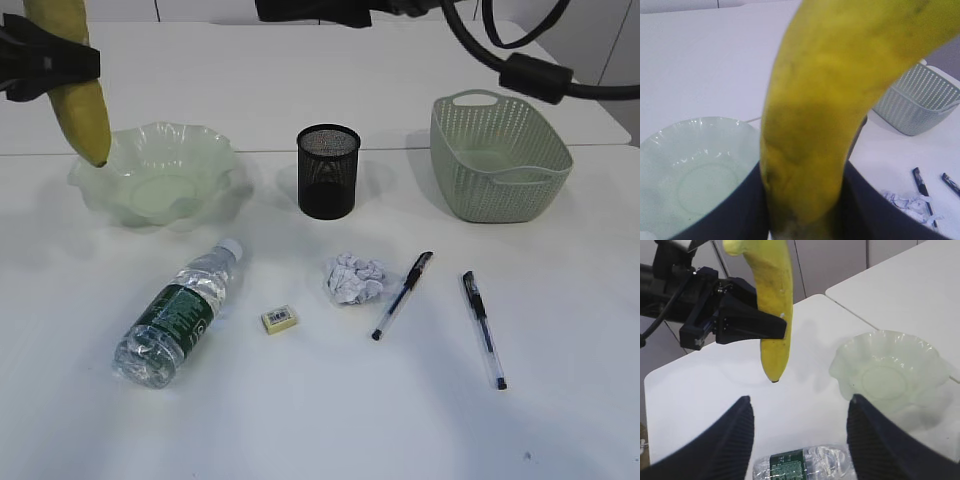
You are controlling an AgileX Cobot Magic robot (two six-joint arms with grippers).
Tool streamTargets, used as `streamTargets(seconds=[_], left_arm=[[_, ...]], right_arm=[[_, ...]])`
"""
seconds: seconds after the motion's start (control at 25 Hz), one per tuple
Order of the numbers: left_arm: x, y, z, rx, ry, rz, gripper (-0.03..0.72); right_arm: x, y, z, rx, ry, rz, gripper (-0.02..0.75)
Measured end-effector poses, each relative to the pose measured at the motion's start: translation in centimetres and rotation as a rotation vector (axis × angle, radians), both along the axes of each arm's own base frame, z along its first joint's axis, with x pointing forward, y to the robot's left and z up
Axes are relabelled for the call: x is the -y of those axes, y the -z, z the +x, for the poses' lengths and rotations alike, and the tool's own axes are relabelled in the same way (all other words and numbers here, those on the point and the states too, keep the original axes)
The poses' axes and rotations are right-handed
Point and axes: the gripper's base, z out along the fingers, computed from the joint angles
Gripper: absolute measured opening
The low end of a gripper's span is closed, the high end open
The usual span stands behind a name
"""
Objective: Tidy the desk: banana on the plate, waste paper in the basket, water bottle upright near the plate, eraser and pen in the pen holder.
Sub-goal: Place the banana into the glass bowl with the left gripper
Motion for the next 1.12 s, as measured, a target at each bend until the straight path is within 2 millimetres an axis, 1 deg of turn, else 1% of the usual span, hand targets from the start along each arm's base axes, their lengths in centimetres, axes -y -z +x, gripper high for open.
streamTargets(seconds=[0.16, 0.28, 0.4, 0.52, 0.64, 0.76, 0.92, 1.12], left_arm=[[-0.4, 0.2, 0.3, 0.001, -0.049, 0.027, 0.249], [-0.7, 0.4, 0.4, 0.0, -0.067, 0.055, 0.25], [-0.7, 1.2, 0.9, -0.024, -0.067, 0.067, 0.25], [-0.7, 2.5, 1.7, -0.065, -0.064, 0.076, 0.251], [-0.6, 3.3, 2.6, -0.086, -0.056, 0.092, 0.251], [-0.6, 3.7, 3.5, -0.091, -0.048, 0.111, 0.252], [-0.5, 3.2, 4.3, -0.075, -0.049, 0.11, 0.255], [-0.5, 1.7, 5.0, -0.035, -0.057, 0.096, 0.259]], right_arm=[[0.2, -0.1, 0.5, 0.025, 0.057, 0.004, 0.308], [0.6, -0.3, 1.2, 0.057, 0.133, 0.01, 0.271], [1.0, -0.8, 2.0, 0.084, 0.241, 0.051, 0.262], [1.5, -1.4, 2.7, 0.082, 0.358, 0.134, 0.26], [2.1, -1.8, 3.3, 0.064, 0.463, 0.216, 0.259], [2.4, -2.0, 3.5, 0.059, 0.51, 0.244, 0.259], [2.4, -2.0, 3.6, 0.08, 0.513, 0.23, 0.258], [2.5, -2.0, 3.6, 0.166, 0.499, 0.158, 0.256]])
